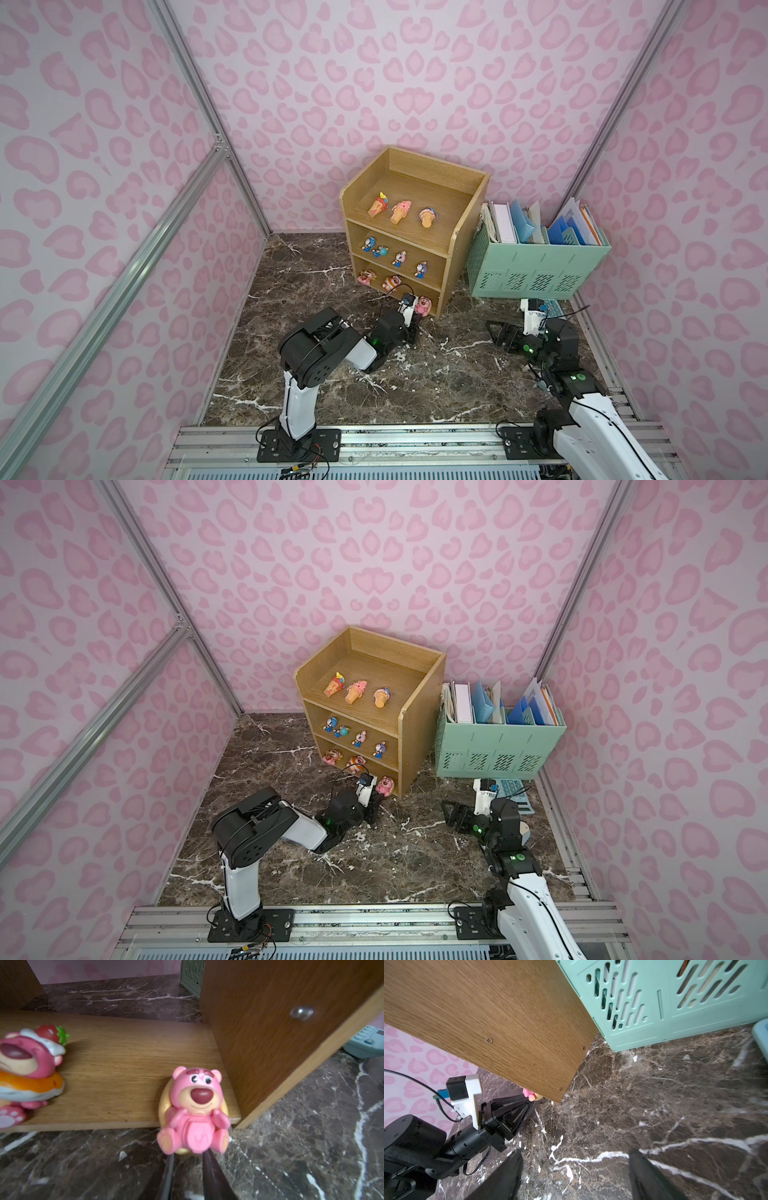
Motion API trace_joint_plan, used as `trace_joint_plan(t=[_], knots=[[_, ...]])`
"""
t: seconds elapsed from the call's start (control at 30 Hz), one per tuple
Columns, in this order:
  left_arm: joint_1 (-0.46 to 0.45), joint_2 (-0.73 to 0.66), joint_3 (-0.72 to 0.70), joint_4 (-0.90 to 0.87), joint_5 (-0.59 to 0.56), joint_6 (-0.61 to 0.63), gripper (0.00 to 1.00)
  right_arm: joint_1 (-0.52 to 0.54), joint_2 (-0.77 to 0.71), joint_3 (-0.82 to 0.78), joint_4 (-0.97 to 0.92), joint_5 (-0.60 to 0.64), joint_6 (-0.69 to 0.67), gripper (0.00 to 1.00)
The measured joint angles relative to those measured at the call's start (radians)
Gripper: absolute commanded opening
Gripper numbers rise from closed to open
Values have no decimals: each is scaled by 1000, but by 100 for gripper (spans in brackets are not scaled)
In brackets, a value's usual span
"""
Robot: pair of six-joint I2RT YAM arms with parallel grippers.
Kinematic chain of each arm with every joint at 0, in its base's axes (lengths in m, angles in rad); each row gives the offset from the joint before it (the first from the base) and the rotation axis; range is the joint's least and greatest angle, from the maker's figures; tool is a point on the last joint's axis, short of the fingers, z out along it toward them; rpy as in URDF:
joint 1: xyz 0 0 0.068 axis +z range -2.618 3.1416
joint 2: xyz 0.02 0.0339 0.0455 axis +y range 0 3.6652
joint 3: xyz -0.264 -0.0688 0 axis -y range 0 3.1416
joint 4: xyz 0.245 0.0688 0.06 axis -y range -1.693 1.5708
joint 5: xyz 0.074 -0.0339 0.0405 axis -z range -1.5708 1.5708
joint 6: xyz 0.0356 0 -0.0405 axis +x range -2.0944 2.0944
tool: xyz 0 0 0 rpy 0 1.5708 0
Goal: Organize plastic toys on shelves
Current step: Place the plastic toy on the shelf.
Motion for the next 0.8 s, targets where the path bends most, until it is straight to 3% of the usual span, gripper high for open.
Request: trace_joint_plan(t=[0.5, 0.63, 0.7, 0.8], knots=[[1, 40, 88, -24, -6, -75, 30, -2, -6, 0, 1, -4, 0, 81], [2, 31, 71, -21, -4, -82, 43, -2, -10, -1, 1, -4, 0, 81], [2, 6, 24, 2, 2, -87, 51, -2, -12, -1, 1, -4, 0, 81], [2, -56, -91, 57, 28, -101, 55, -2, -19, -1, 1, -5, 0, 81]])
